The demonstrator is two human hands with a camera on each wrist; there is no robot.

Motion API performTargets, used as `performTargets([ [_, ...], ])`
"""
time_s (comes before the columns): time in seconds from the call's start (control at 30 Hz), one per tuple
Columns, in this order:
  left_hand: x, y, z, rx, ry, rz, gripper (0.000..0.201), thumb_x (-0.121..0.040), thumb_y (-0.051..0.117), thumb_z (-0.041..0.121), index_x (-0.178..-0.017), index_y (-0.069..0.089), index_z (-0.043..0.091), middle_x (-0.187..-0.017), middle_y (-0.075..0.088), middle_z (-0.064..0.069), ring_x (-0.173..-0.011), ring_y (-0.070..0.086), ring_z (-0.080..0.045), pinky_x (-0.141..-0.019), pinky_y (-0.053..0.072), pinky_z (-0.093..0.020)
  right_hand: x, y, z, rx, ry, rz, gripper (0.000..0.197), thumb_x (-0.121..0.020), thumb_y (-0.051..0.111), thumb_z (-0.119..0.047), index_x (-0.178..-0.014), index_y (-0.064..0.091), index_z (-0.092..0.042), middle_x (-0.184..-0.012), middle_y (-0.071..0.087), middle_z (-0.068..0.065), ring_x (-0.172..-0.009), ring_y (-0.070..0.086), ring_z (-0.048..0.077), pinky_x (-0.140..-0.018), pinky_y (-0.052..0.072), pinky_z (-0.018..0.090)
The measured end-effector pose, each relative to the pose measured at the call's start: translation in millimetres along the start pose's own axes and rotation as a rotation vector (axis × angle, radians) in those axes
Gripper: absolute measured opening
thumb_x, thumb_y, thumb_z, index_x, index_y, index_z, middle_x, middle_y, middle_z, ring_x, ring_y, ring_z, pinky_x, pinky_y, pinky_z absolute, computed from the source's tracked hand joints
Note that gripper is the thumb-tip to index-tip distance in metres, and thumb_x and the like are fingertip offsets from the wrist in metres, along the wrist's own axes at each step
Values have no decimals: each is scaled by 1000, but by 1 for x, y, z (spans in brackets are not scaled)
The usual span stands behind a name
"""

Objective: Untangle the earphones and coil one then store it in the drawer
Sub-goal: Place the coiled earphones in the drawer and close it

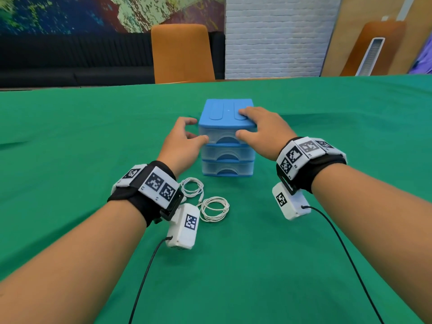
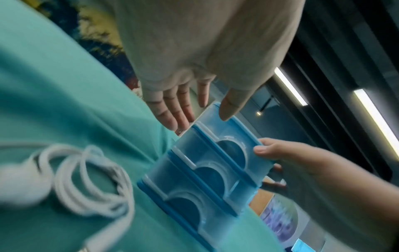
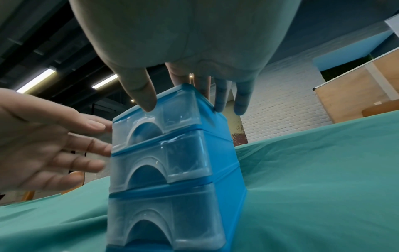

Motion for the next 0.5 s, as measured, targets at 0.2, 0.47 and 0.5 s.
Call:
performTargets([
  [0.2, 30, 13, 3, 364, -349, -191, 32, -99, 57, 26, -128, 46, 21, -90, 68, -11, -59, 60, -21, -56, 47, -29, 2, 0, -8, 18, 29, -2, 59, -93, 57, -35, -148, 43, -19, -151, 46, 0, -136, 45, 23, -110, 36, 34],
  [0.47, 39, 26, 10, 820, -559, -241, 11, -101, 50, 29, -97, 47, 19, -120, 65, -27, -98, 68, -33, -72, 55, -33, 2, 0, -9, 0, 46, 6, 57, -93, 56, -33, -147, 44, -19, -150, 48, 0, -135, 47, 23, -110, 37, 34],
  [0.5, 40, 26, 10, 857, -565, -240, 13, -101, 50, 28, -94, 45, 19, -120, 63, -28, -103, 67, -35, -74, 54, -33, 2, 1, -8, -6, 46, 8, 57, -93, 56, -33, -147, 44, -19, -150, 48, 0, -135, 46, 23, -110, 36, 34],
])
Point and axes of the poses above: each hand's wrist, its own x-axis away from the middle knuckle, its own y-axis out of the palm, z = x × y, the point moved 1 cm from there along -x, towards the middle knuckle
